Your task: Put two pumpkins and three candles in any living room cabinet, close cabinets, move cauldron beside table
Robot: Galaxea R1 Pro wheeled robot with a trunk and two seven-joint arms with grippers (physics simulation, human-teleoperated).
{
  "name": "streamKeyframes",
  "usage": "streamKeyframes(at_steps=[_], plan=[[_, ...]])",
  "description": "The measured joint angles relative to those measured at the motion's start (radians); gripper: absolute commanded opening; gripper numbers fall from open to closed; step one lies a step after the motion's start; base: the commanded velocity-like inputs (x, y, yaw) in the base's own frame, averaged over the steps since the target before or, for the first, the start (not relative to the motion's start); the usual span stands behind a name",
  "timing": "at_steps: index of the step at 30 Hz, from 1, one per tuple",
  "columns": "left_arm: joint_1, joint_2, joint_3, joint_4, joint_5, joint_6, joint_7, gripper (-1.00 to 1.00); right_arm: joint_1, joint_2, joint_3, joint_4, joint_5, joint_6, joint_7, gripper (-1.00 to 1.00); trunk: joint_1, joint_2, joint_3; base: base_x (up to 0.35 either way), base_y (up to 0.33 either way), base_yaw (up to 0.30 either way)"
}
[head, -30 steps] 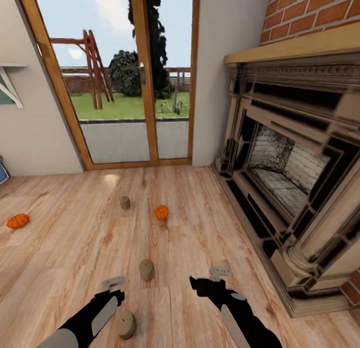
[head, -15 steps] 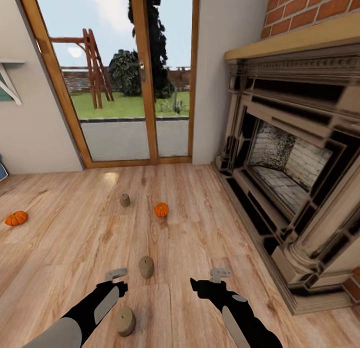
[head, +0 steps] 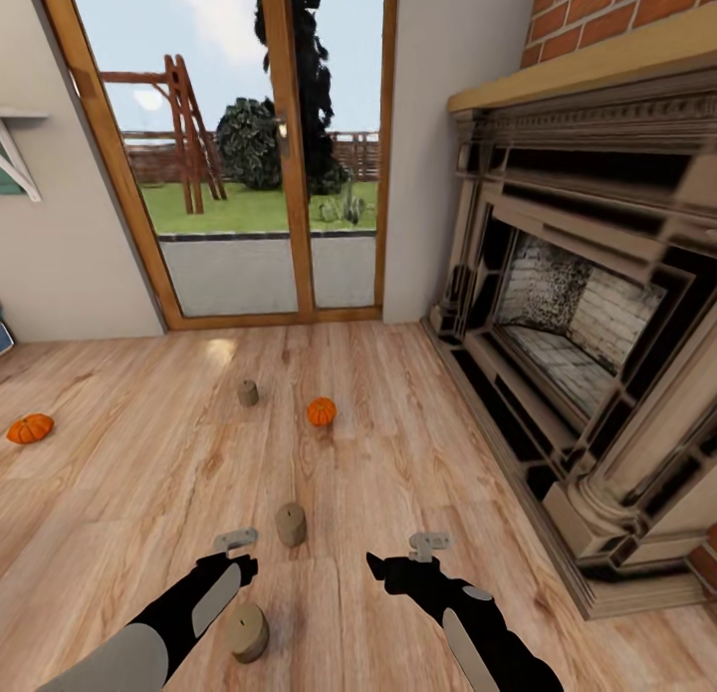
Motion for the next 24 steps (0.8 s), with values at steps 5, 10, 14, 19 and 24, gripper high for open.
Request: streamKeyframes(at_steps=[5, 10, 14, 19, 24], plan=[[-0.001, -0.002, 0.001, -0.001, 0.002, 0.001, -0.001, 1.00, 0.000, -0.002, 0.000, -0.013, 0.001, 0.000, 0.000, 1.00, 0.019, -0.035, -0.016, 0.000, 0.000, 0.000], [-0.002, -0.003, 0.001, -0.001, 0.003, 0.003, -0.003, 1.00, 0.000, -0.001, 0.000, -0.152, -0.002, 0.067, -0.007, 1.00, 0.038, -0.070, -0.031, 0.000, 0.000, 0.000], [-0.002, -0.003, 0.001, -0.005, 0.001, 0.036, -0.001, 1.00, 0.000, 0.010, -0.075, -0.233, -0.018, 0.291, -0.068, 1.00, 0.054, -0.098, -0.044, 0.000, 0.000, 0.000], [-0.002, -0.002, 0.001, -0.013, 0.000, 0.057, -0.002, 1.00, -0.001, 0.009, -0.253, -0.230, -0.032, 0.404, -0.122, 1.00, 0.073, -0.133, -0.060, 0.000, 0.000, 0.000], [-0.002, 0.000, 0.002, -0.025, 0.000, 0.059, -0.003, 1.00, -0.001, 0.009, -0.271, -0.220, -0.028, 0.417, -0.128, 1.00, 0.092, -0.168, -0.075, 0.000, 0.000, 0.000]])
